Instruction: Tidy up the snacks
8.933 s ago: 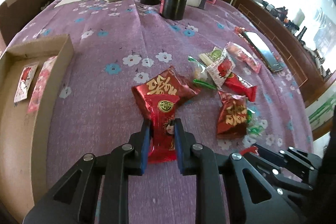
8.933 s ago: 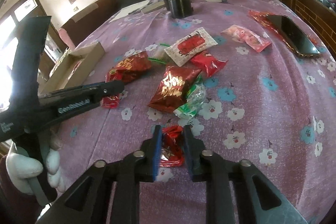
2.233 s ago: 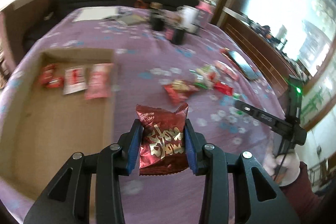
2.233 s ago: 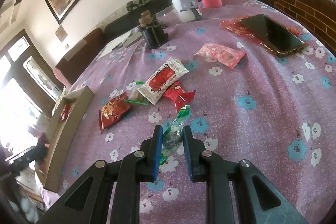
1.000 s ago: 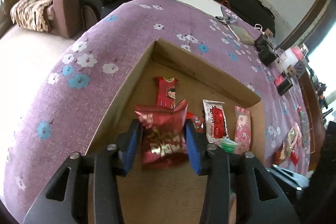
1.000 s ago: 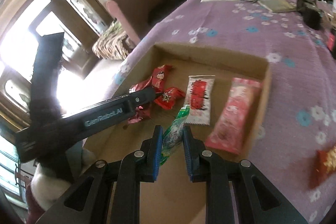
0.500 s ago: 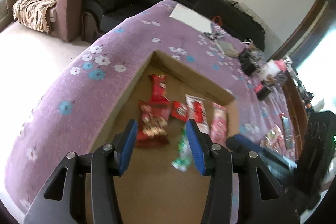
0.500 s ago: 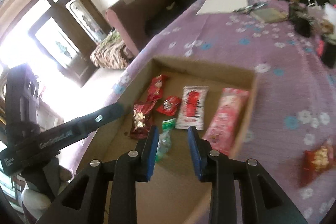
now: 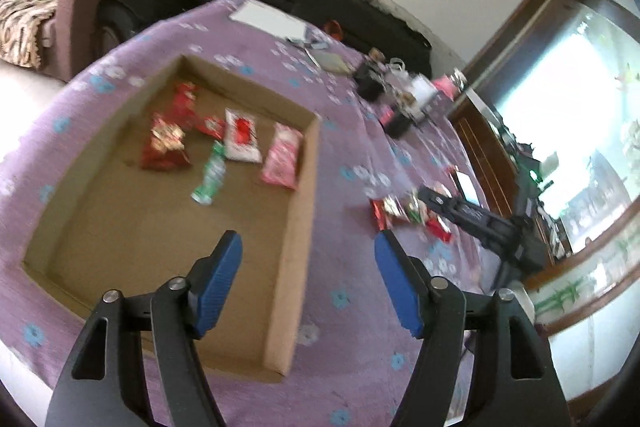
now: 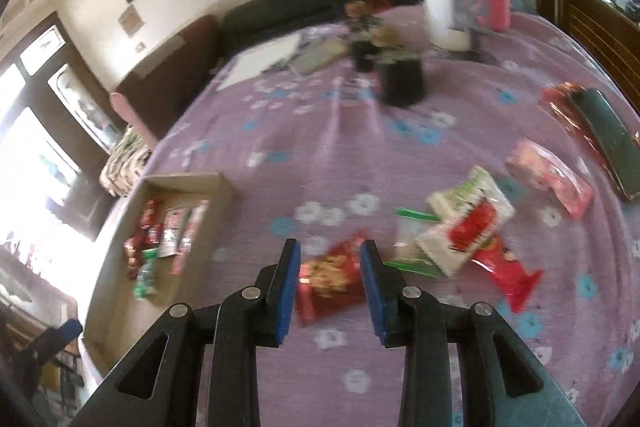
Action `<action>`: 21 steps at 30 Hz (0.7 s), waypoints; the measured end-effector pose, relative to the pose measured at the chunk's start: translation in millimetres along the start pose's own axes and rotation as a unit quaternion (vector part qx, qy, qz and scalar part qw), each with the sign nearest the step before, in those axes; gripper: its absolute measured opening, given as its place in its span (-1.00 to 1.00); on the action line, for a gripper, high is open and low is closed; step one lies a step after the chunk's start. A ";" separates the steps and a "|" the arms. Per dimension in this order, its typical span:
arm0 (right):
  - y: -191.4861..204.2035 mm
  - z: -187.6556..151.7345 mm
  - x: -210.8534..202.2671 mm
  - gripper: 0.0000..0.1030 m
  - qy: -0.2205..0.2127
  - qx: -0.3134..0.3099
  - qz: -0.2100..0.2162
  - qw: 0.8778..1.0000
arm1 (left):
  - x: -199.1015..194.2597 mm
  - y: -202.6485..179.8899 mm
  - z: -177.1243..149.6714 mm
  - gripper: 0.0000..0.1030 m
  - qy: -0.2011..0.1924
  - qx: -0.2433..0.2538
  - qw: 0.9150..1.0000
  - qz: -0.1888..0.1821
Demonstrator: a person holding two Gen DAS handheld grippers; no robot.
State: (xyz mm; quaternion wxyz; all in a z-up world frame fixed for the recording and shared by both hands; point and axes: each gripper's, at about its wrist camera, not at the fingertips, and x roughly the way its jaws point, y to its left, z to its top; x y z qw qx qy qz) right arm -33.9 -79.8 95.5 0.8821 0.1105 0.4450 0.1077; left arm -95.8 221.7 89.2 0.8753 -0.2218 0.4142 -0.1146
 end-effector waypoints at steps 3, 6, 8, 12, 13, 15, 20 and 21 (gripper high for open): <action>-3.9 -3.4 10.9 -0.35 0.009 -0.005 -0.006 1.000 | 4.5 -8.2 -6.0 0.32 0.008 0.011 1.000 0.007; 5.3 -1.2 28.0 -0.35 0.007 -0.020 -0.023 0.999 | 2.2 -11.9 -11.0 0.32 0.006 0.015 1.000 0.017; 13.2 0.9 42.3 -0.35 0.009 -0.039 -0.039 0.998 | -0.7 -11.1 -13.4 0.32 0.005 0.010 1.000 0.017; 22.4 -6.7 64.4 -0.38 0.035 -0.072 -0.057 0.995 | -4.4 -7.9 -15.2 0.32 0.001 0.006 1.000 0.022; 25.4 -10.6 63.7 -0.40 0.039 -0.084 -0.049 0.995 | -4.3 -7.0 -15.6 0.32 0.002 0.006 1.000 0.024; 32.9 -24.3 56.6 -0.41 0.053 -0.116 -0.020 0.992 | -2.2 -6.5 -16.8 0.32 0.006 0.006 1.000 0.023; 15.8 -46.6 19.1 -0.40 0.077 -0.098 0.088 0.988 | 9.2 -12.8 -22.7 0.32 0.022 0.009 1.000 0.013; 4.1 -44.9 5.9 -0.40 0.058 -0.077 0.096 0.991 | 10.5 -15.1 -23.8 0.32 0.024 0.011 1.000 0.012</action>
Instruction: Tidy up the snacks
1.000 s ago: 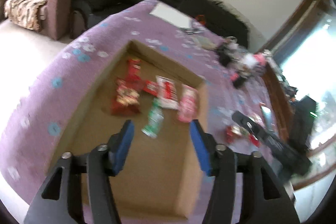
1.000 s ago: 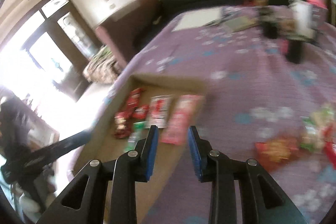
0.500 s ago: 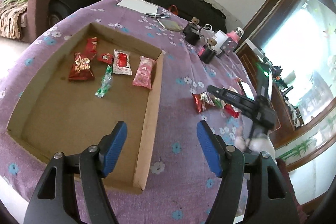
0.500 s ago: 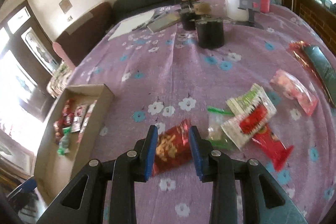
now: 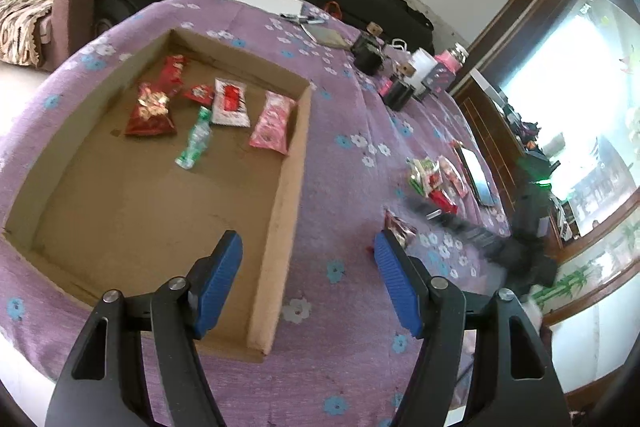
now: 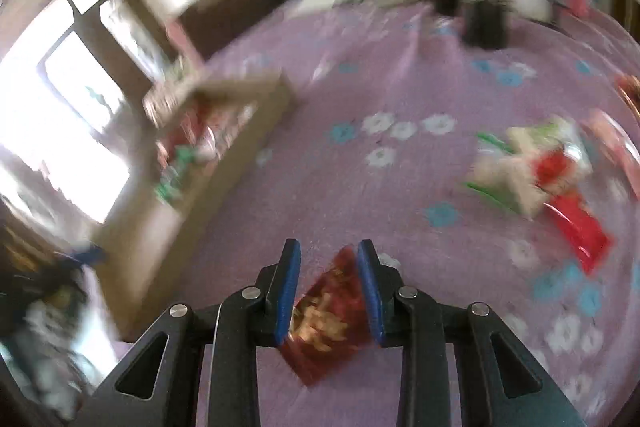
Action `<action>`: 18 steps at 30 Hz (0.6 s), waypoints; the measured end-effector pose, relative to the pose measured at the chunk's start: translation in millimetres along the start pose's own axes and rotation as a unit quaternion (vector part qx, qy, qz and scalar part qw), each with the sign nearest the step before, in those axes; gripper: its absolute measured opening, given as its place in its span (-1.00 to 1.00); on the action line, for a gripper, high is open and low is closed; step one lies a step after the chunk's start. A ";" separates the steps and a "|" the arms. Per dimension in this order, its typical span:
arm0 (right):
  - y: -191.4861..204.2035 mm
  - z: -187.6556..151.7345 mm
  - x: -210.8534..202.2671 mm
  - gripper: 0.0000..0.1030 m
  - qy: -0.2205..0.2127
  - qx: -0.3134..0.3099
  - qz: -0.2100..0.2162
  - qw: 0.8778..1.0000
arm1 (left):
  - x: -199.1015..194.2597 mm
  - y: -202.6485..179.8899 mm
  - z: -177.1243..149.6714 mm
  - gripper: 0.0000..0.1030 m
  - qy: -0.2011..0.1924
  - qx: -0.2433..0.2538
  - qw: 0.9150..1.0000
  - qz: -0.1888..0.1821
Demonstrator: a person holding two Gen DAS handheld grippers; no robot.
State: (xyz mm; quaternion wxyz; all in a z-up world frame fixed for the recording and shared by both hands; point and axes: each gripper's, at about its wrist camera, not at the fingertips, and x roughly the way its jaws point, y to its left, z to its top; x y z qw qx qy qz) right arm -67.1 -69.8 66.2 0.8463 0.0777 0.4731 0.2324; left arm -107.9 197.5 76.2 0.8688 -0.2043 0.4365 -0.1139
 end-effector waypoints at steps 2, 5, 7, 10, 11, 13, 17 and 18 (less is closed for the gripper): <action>-25.4 -0.2 -31.4 -0.39 -0.043 0.035 -0.013 0.998 | 2.4 -7.6 -2.5 0.32 0.004 0.008 1.000 -0.006; -63.5 0.6 -63.1 -0.15 -0.087 0.065 -0.079 0.991 | 5.7 -19.9 -7.2 0.32 0.008 0.023 1.000 -0.019; -87.6 -1.1 -71.2 -0.10 -0.093 0.087 -0.108 0.986 | 10.6 -25.9 -9.9 0.32 0.015 0.029 0.999 -0.024; -113.4 -1.7 -66.9 -0.10 -0.088 0.110 -0.126 0.982 | 18.1 -35.2 -14.7 0.32 0.028 0.038 0.999 -0.023; -117.4 -2.8 -63.3 -0.10 -0.088 0.116 -0.129 0.981 | 19.6 -38.3 -16.0 0.32 0.031 0.042 0.998 -0.021; -121.0 -5.3 -56.6 -0.09 -0.089 0.120 -0.130 0.980 | 21.5 -43.5 -18.6 0.32 0.035 0.051 0.998 -0.017; -117.7 1.7 -36.5 -0.02 -0.088 0.102 -0.148 0.980 | 24.6 -52.8 -22.9 0.32 0.041 0.068 0.997 -0.011; -115.5 3.9 -31.7 0.00 -0.085 0.093 -0.150 0.981 | 25.6 -55.4 -23.9 0.32 0.041 0.073 0.996 -0.010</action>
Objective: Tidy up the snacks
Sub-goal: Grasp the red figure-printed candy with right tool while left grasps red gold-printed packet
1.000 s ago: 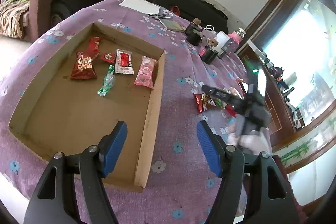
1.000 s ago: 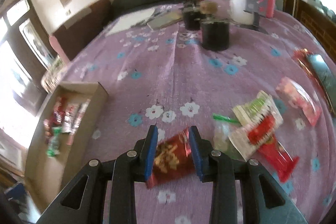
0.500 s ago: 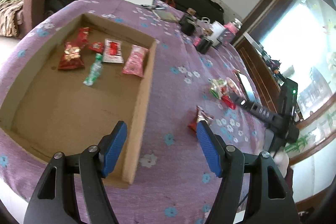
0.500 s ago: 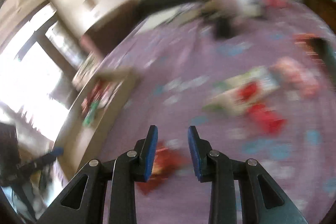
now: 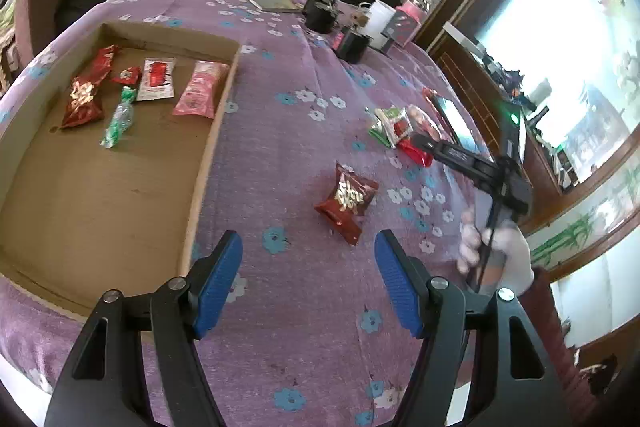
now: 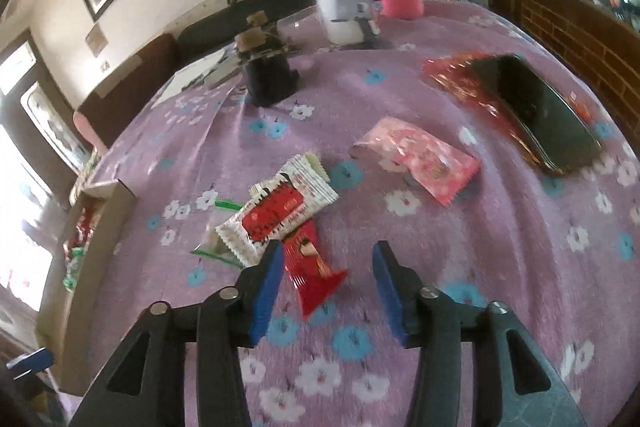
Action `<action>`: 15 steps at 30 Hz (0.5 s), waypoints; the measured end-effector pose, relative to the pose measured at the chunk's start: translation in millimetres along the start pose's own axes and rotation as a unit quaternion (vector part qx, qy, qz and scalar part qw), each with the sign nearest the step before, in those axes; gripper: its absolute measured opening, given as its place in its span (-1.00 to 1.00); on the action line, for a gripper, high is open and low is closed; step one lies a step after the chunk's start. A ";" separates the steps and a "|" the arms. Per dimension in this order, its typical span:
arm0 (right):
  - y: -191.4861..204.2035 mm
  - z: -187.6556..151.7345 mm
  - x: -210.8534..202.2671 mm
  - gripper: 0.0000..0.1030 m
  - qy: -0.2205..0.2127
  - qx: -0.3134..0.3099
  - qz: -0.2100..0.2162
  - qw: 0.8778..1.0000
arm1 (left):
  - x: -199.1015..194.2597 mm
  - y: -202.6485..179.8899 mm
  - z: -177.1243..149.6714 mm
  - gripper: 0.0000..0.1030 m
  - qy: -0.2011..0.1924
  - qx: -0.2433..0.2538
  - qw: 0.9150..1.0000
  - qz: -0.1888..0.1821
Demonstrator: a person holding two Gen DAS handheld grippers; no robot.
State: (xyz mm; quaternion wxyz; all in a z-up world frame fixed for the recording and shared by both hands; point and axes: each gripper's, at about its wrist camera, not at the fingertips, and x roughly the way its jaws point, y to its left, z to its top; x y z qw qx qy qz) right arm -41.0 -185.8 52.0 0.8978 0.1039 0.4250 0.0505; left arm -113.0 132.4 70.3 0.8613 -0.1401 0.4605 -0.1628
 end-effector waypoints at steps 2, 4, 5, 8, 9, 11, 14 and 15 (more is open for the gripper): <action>5.7 1.1 6.5 0.02 0.005 -0.019 0.000 1.000 | 3.4 -6.7 -1.0 0.32 0.001 0.014 1.000 0.003; 13.9 -1.5 13.1 0.00 0.014 -0.045 -0.007 0.999 | 6.8 -14.4 -2.1 0.32 0.001 0.031 0.999 0.007; 16.6 -3.0 14.5 -0.12 0.017 -0.053 -0.014 0.998 | 9.5 -18.3 -2.6 0.32 0.002 0.041 0.999 0.010; 20.1 -11.5 9.8 -0.43 0.018 -0.062 -0.030 0.997 | 20.4 -27.2 -2.8 0.32 0.010 0.062 0.998 0.015; 18.9 -15.6 6.0 -0.43 0.020 -0.056 -0.028 0.998 | 25.0 -29.6 -2.3 0.32 0.013 0.067 0.997 0.018; 16.4 -24.3 -1.9 -0.44 0.020 -0.043 -0.021 0.999 | 34.4 -34.1 -0.5 0.32 0.017 0.078 0.996 0.026; 10.7 -37.3 -12.0 -0.43 0.008 -0.023 0.000 1.000 | 52.5 -44.0 4.8 0.32 0.024 0.103 0.993 0.045; 8.6 -38.3 -13.9 -0.43 0.007 -0.015 0.005 1.000 | 61.2 -48.0 7.1 0.32 0.027 0.111 0.992 0.055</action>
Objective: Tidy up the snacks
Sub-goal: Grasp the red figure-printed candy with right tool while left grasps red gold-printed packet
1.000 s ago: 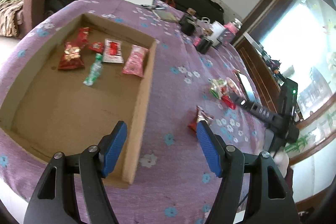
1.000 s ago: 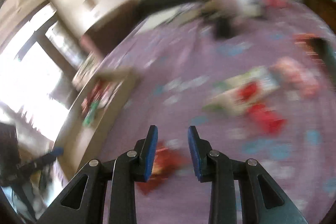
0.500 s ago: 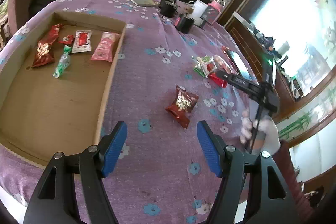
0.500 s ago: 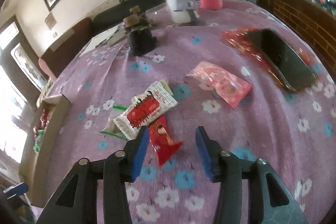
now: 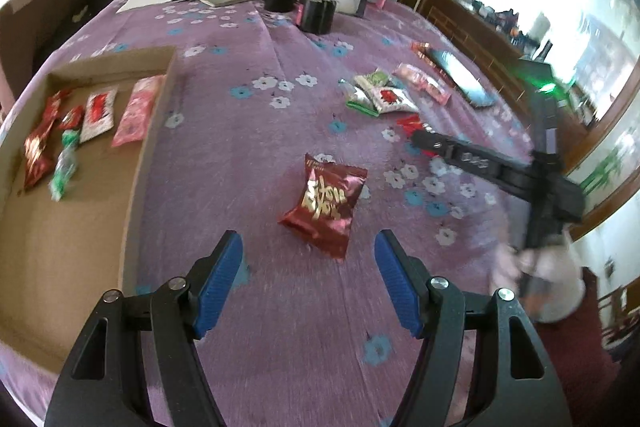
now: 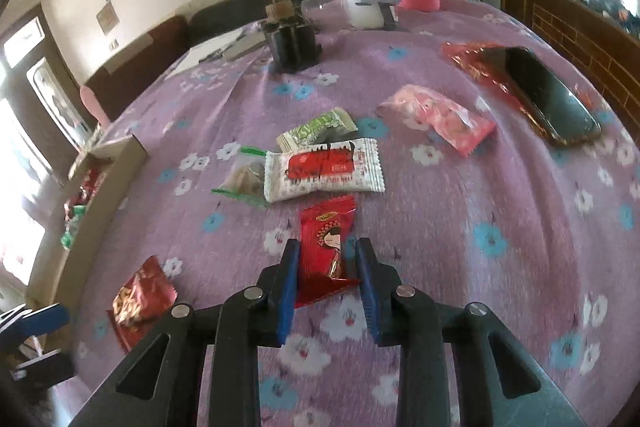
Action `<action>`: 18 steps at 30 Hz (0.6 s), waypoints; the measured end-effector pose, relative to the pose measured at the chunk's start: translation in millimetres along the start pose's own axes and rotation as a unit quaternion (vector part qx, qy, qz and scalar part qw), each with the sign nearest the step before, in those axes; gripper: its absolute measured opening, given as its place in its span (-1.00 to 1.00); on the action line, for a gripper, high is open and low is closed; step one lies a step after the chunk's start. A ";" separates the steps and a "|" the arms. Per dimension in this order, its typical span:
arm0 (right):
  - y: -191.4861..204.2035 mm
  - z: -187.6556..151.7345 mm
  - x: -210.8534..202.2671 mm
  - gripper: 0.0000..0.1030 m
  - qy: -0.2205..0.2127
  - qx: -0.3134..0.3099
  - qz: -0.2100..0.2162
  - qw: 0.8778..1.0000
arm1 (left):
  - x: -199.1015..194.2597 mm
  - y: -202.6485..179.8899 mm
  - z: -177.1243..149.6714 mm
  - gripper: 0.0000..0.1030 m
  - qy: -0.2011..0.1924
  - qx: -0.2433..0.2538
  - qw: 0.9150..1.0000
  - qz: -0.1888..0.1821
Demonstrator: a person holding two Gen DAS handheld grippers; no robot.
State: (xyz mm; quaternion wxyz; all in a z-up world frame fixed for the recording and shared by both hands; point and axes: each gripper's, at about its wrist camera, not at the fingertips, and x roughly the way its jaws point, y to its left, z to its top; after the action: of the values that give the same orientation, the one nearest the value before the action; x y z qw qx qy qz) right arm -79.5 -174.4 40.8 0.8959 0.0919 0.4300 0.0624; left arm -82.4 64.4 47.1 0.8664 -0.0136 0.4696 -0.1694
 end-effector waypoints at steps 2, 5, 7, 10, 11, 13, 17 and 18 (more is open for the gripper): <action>-4.3 0.3 -0.7 -0.43 0.000 0.013 0.012 1.000 | 11.7 -5.2 4.8 0.32 0.004 0.011 1.000 0.009; -8.1 0.6 -1.6 -0.43 -0.001 0.020 0.024 1.000 | 30.4 -13.1 12.9 0.32 0.007 0.029 0.999 0.029; -9.8 1.9 -1.8 -0.43 -0.002 0.024 0.031 0.999 | 41.7 -17.5 16.5 0.32 0.012 0.041 0.998 0.048; -14.2 3.1 -2.3 -0.42 -0.002 0.035 0.040 0.999 | 49.6 -23.8 17.6 0.32 0.013 0.061 0.996 0.060; -15.5 3.4 -2.7 -0.42 -0.003 0.038 0.044 0.998 | 51.8 -25.3 17.5 0.32 0.013 0.066 0.996 0.064; -16.8 3.6 -3.1 -0.42 -0.003 0.042 0.050 0.998 | 57.4 -26.5 16.8 0.32 0.021 0.071 0.995 0.065; -17.1 3.5 -4.2 -0.42 -0.004 0.043 0.058 0.997 | 58.8 -23.7 18.2 0.32 0.016 0.062 0.996 0.062; -16.8 3.4 -4.6 -0.42 -0.004 0.042 0.059 0.997 | 58.8 -23.6 18.6 0.32 0.014 0.059 0.996 0.062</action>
State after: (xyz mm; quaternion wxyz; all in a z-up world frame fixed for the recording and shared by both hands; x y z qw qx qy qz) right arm -79.2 -192.1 42.7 0.8879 0.1554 0.4221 0.0968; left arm -44.4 21.6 14.3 0.8678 0.0686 0.4709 -0.1430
